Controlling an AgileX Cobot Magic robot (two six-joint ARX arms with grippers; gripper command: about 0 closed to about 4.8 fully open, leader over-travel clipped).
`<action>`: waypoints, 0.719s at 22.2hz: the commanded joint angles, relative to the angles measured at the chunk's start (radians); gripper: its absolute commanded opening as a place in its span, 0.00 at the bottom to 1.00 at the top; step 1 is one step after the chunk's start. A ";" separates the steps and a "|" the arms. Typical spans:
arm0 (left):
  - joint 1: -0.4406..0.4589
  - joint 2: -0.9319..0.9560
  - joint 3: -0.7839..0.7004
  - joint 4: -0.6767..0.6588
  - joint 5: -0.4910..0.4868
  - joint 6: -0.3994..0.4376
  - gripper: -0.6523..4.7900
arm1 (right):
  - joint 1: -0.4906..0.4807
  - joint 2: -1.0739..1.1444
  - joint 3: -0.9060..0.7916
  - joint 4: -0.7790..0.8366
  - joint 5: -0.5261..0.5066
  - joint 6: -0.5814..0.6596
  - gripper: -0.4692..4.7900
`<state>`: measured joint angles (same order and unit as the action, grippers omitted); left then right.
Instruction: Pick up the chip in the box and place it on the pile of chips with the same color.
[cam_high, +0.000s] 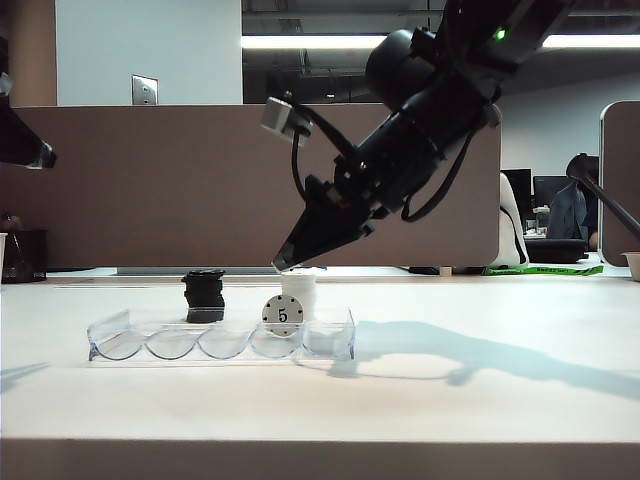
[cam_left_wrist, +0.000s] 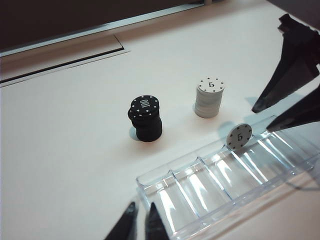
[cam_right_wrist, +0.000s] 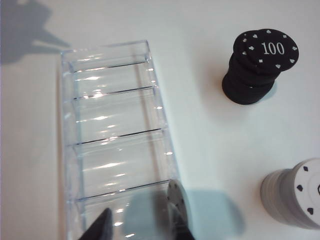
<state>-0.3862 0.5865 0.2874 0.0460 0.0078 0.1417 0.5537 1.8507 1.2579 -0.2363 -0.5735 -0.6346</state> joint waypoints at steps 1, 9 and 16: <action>0.000 -0.001 0.003 -0.010 0.003 0.000 0.17 | 0.000 0.005 0.005 0.039 -0.008 -0.002 0.38; 0.000 -0.002 0.003 -0.014 0.003 0.000 0.17 | 0.000 0.037 0.005 0.077 -0.002 -0.002 0.38; 0.000 -0.002 0.003 -0.014 0.003 0.000 0.17 | 0.000 0.053 0.005 0.092 0.018 -0.002 0.38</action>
<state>-0.3866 0.5865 0.2874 0.0238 0.0078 0.1417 0.5533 1.9060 1.2579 -0.1616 -0.5625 -0.6346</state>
